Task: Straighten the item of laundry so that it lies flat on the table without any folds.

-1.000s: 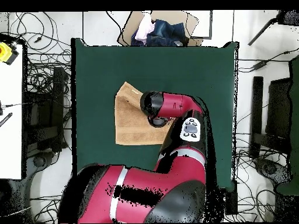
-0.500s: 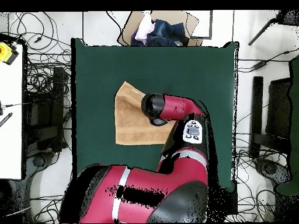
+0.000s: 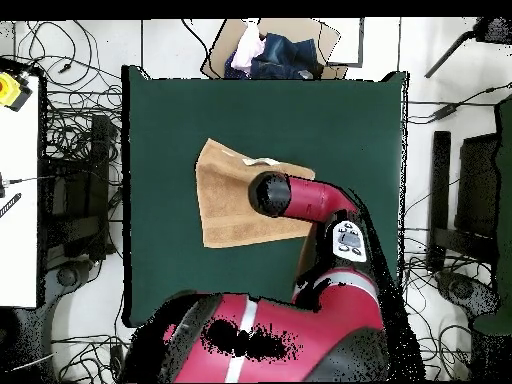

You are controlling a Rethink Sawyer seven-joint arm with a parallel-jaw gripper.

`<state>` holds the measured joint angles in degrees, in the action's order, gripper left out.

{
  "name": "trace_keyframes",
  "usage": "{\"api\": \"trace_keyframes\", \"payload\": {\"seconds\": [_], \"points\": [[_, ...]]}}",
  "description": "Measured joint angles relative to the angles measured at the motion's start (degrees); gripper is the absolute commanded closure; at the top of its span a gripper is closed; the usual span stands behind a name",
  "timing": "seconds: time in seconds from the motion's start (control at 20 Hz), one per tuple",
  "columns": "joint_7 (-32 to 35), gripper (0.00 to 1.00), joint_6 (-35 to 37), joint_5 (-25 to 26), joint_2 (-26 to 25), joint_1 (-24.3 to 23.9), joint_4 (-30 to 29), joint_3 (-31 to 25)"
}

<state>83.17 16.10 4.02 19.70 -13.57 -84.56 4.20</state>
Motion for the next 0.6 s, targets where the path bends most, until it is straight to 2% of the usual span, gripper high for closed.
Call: {"api": "trace_keyframes", "payload": {"seconds": [0.25, 0.4, 0.6], "points": [[0.0, 1.00, -16.2, 2.9, 3.2, -2.6, -3.0, -2.8], [0.0, 1.00, -23.5, 4.9, 5.2, -4.1, -3.8, -4.6], [0.0, 1.00, -26.8, 6.3, 7.0, -5.0, -3.9, -5.9]]}}
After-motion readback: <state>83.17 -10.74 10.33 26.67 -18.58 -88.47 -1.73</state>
